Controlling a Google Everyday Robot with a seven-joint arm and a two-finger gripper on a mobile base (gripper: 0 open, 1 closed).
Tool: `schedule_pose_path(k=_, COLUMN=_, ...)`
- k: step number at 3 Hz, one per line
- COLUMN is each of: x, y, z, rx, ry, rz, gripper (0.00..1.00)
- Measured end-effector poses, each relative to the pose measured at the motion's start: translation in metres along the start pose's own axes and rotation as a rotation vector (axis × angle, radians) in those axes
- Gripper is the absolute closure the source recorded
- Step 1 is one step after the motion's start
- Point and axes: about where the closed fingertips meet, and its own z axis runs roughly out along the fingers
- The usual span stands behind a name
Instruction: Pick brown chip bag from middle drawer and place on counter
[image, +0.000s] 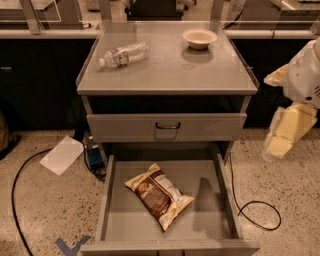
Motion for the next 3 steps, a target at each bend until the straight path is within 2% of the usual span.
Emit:
schedule_pose_path(k=1, x=0.004, y=0.0, z=0.039, rx=-0.041, ry=-0.054, rz=0.027, gripper=0.0)
schedule_pose_path(k=2, x=0.022, y=-0.016, z=0.097, rx=-0.004, ry=-0.088, rz=0.042, gripper=0.0)
schedule_pose_path(k=3, x=0.024, y=-0.01, z=0.099, rx=-0.004, ry=-0.092, rz=0.045, gripper=0.0)
